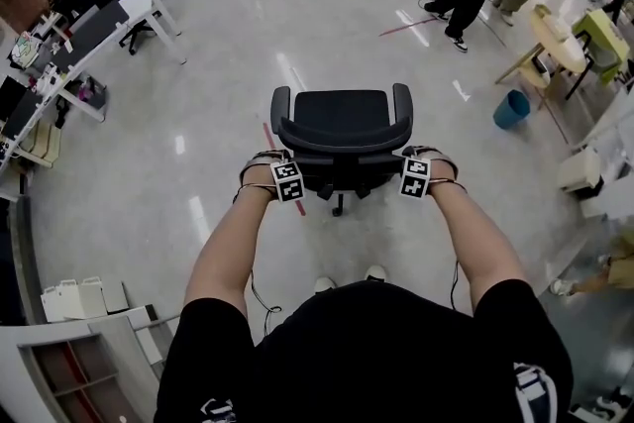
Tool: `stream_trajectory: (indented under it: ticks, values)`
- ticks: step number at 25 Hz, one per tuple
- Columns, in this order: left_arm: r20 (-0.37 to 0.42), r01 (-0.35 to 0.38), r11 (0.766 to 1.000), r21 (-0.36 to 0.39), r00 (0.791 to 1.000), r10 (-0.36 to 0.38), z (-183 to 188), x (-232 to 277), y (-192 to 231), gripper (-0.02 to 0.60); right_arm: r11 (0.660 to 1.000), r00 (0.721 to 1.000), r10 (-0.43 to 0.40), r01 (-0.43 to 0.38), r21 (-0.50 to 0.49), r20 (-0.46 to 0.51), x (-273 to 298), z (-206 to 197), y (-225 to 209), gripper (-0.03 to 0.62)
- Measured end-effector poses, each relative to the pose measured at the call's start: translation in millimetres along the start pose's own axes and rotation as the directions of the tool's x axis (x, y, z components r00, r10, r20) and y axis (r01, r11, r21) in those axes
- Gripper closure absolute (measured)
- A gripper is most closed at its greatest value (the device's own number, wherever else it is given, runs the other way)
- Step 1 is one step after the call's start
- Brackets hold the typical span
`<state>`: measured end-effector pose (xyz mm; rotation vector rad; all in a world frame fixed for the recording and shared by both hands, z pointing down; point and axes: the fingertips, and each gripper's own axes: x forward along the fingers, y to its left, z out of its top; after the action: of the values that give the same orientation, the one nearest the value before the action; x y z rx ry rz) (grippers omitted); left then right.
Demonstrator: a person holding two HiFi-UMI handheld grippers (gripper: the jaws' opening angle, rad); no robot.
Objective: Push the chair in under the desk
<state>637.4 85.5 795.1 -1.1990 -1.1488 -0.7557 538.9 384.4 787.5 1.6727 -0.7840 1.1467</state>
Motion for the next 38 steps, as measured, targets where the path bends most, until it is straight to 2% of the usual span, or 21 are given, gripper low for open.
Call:
stream_trajectory:
  ticks: [18,23,28,38]
  values:
    - [-0.012,-0.009,0.997,-0.071,1.0,0.008,5.9,-12.4,-50.6,0.353,0.996,0.999,-0.02,0.022,-0.083,0.031,-6.3,-8.4,21.8,0.381]
    - [-0.028,-0.025,0.992,-0.125,0.999,0.021,6.0,-22.6,-65.2,0.353,0.99,0.998,-0.016,0.023,-0.136,0.053,-9.8,-5.7,20.8,0.382]
    - [-0.033,-0.014,0.985,-0.17,0.999,0.009,13.2,-31.3,-100.6,0.353,0.983,0.998,0.001,0.011,-0.181,0.064,-17.7,-12.2,40.8,0.384]
    - [-0.061,-0.043,0.961,-0.272,0.998,0.028,-11.6,-52.8,-156.5,0.353,0.962,0.994,0.003,0.026,-0.271,0.105,-27.4,18.1,69.2,0.387]
